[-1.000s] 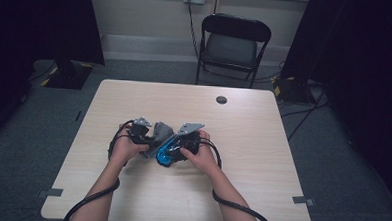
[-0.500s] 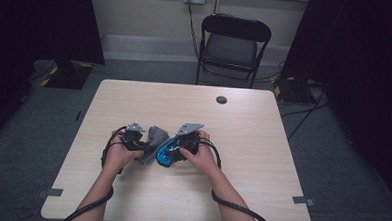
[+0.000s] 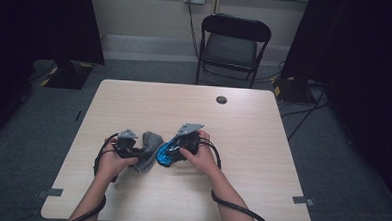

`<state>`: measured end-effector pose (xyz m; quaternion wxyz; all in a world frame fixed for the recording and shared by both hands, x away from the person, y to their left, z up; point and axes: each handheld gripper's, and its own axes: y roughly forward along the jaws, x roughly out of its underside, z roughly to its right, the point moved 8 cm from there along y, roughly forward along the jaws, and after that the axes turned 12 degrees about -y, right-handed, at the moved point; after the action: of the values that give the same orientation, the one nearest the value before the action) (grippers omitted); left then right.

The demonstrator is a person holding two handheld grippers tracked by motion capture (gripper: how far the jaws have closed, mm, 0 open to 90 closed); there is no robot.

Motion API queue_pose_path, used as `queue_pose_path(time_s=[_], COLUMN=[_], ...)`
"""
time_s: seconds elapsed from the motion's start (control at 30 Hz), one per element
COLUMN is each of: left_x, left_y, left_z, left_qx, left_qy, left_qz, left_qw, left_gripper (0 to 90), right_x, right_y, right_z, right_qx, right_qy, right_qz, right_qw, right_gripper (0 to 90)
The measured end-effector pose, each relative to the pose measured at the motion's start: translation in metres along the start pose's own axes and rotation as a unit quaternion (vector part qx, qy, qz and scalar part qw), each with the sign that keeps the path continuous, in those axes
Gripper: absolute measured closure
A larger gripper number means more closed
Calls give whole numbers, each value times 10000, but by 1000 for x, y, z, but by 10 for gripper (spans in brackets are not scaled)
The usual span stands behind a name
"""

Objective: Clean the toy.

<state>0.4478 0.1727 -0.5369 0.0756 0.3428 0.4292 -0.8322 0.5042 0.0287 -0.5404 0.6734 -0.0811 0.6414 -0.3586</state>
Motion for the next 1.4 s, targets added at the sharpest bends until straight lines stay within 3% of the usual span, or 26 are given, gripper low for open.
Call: queue_pose_path(time_s=[0.53,0.87,1.17,1.4], left_x=[22,32,16,-9], left_y=[-19,-43,-62,-59], left_z=[7,0,-7,-18], left_qx=[149,80,-44,-198], left_qy=[7,-46,-42,-140], left_qz=[-126,-194,186,495], left_qw=[9998,9998,9998,9985], left_gripper=[762,761,758,754], right_x=[0,0,1,1], right_y=[0,0,0,0], right_z=[0,1,1,1], right_qx=[1,11,21,24], right_qy=[0,1,5,0], right_qz=[-9,10,34,35], right_qw=[10000,10000,10000,10000], right_gripper=[45,45,45,45])
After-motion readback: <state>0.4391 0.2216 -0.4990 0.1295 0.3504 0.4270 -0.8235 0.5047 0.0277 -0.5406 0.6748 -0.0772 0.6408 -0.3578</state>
